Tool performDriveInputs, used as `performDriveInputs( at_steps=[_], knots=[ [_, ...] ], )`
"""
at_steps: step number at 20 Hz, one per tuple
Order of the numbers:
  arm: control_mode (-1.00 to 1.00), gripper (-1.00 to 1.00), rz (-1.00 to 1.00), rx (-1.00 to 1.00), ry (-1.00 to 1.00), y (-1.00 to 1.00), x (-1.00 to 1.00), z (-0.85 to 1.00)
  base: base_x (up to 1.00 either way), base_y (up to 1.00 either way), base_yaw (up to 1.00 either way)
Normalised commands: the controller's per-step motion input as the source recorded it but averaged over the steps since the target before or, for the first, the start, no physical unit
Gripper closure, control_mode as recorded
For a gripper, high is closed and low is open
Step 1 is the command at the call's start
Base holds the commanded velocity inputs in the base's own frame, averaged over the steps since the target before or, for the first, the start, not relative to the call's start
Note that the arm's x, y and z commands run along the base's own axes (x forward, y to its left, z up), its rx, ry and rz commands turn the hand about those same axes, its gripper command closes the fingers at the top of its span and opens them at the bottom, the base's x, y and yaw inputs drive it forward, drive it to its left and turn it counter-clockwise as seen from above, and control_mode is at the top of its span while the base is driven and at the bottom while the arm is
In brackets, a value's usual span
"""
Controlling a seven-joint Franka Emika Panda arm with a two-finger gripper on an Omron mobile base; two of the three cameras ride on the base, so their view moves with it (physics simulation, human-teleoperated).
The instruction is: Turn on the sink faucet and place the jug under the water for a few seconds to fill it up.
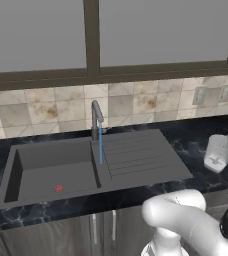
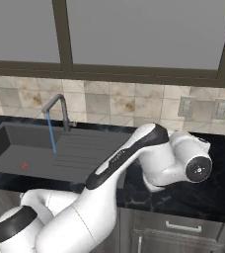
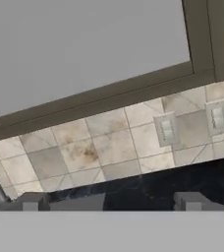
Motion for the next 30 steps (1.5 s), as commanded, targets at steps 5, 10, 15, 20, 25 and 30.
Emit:
performDriveInputs(
  at_steps=[5, 10, 15, 20, 25, 30],
  knots=[
    [-1.00, -1.00, 0.28, -0.03, -0.29, -0.65, -0.08, -0.23, 0.00, 0.00, 0.00],
    [-1.00, -1.00, 0.29, -0.12, -0.29, -0.44, 0.00, -0.17, 0.00, 0.00, 0.00],
    [-1.00, -1.00, 0.24, -0.14, -0.22, -0.12, 0.00, -0.29, 0.00, 0.00, 0.00],
    [-1.00, -1.00, 0.15, -0.17, -0.08, 0.10, 0.11, -0.54, 0.00, 0.00, 0.00],
    [-1.00, -1.00, 0.07, -0.13, -0.05, 0.15, 0.18, -0.25, 0.00, 0.00, 0.00],
    [-1.00, -1.00, 0.05, -0.05, -0.01, 0.00, 0.06, -0.14, 0.00, 0.00, 0.00]
  ],
)
